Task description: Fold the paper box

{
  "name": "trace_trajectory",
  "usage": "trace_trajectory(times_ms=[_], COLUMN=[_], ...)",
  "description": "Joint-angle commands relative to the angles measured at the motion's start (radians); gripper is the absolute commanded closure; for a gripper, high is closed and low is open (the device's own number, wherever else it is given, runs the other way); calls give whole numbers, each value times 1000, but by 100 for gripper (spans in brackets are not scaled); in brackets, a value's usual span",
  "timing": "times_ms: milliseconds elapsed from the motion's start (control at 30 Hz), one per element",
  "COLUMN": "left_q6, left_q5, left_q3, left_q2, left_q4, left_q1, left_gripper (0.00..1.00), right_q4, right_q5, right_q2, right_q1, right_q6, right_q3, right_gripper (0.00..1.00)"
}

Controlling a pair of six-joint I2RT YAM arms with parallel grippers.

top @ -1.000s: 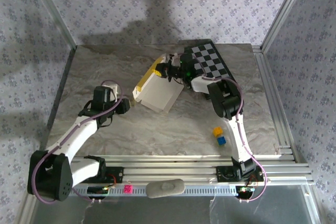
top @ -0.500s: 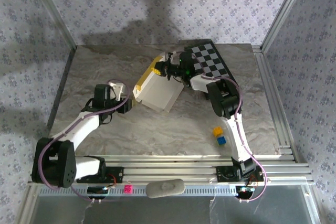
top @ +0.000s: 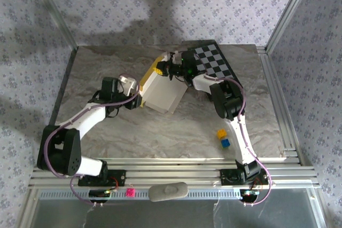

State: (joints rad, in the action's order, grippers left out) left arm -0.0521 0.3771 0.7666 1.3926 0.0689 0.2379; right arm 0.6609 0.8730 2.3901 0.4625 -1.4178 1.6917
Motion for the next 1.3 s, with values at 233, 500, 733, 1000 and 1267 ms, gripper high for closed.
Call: trace_trajectory(times_ms=[233,500,733,1000,1267], left_q6=[-1,26,17,3,42], left_q5=[0,30,74,-48,-99], left_q3=[69,85,103,40,-82], left_q2=[54,76,56,-163,-410], left_q4=[-1,-38,-23,144,204], left_q1=[44,62,84,82,-46], left_gripper=[49,48,40,39,52], right_q4=[-18,-20,-20,-44,42], right_q5=[1,-8,-11,2,11], right_q2=[26,31,38,44,62], right_q1=[5,7,3,-4,-5], right_q6=[1,-1,-11,1,-32], right_q3=[35,34,52,67,66], right_gripper=[100,100,100,100,100])
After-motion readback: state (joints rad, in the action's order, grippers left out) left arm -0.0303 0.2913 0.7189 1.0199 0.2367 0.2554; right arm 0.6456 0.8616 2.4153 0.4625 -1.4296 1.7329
